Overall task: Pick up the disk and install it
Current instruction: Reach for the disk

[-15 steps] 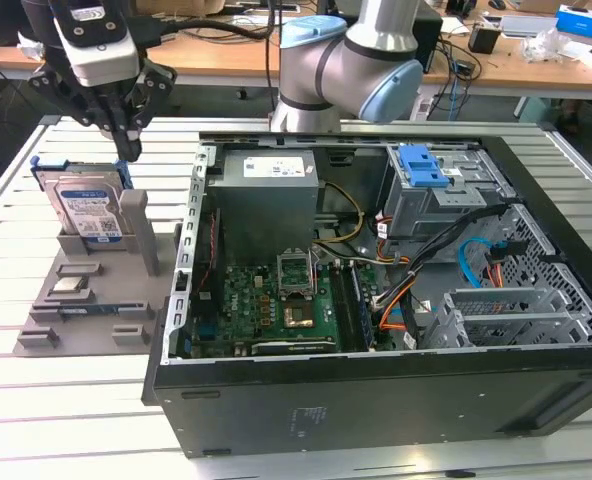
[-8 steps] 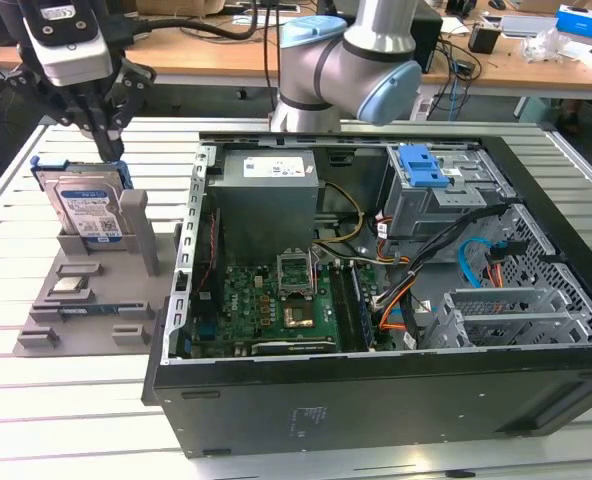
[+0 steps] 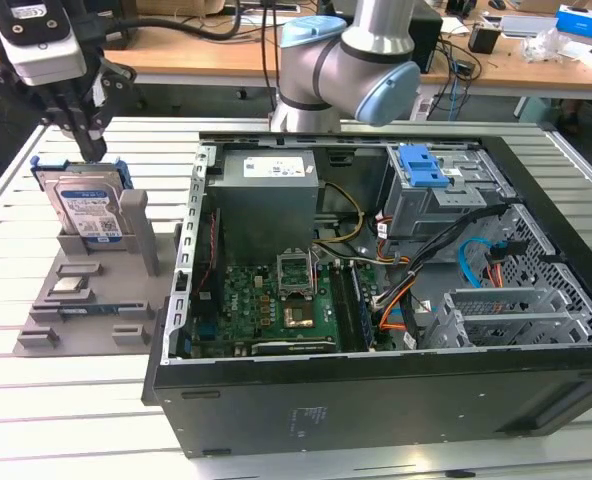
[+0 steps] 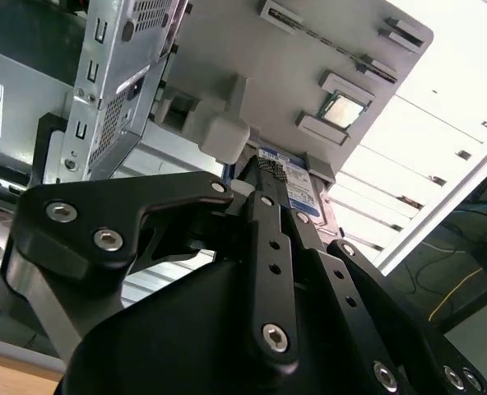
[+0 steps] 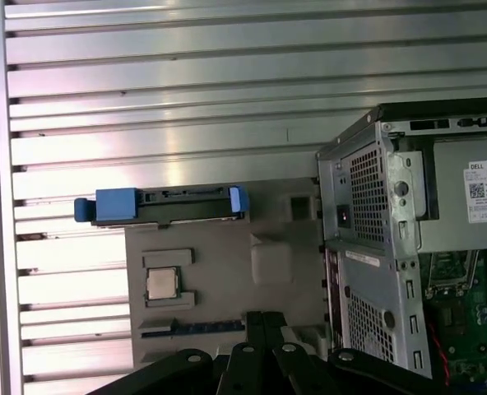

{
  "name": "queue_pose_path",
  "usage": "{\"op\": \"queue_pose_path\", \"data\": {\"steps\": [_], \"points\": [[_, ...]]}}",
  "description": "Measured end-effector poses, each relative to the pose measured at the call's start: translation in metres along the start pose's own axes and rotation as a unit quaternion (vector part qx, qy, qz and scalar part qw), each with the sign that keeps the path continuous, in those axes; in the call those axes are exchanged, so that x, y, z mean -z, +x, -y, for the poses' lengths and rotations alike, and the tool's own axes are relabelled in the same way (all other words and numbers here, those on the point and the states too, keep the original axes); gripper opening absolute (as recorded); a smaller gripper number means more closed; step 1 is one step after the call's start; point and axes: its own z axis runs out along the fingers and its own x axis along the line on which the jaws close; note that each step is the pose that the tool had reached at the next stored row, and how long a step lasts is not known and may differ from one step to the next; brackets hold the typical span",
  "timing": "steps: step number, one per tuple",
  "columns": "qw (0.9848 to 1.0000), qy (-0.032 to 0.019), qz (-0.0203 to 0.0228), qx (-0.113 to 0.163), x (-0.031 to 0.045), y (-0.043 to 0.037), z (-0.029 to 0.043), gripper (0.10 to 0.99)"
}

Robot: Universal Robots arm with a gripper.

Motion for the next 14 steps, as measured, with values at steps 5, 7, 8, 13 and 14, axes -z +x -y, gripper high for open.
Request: {"op": "queue_pose_path", "data": {"steps": [5, 7, 8, 13, 14], "points": [[1.0, 0.0, 0.0, 0.0, 0.0001, 0.0102, -0.001, 0.106], [1.0, 0.0, 0.0, 0.0, 0.0001, 0.0143, -0.0019, 0.106], [1.0, 0.0, 0.0, 0.0, 0.0001, 0.0171, -0.0024, 0.106], [1.0, 0.0, 0.0, 0.0, 0.0002, 0.0313, -0.0041, 0.106], [1.0, 0.0, 0.0, 0.0, 0.0001, 0.0333, -0.0045, 0.106]]}}
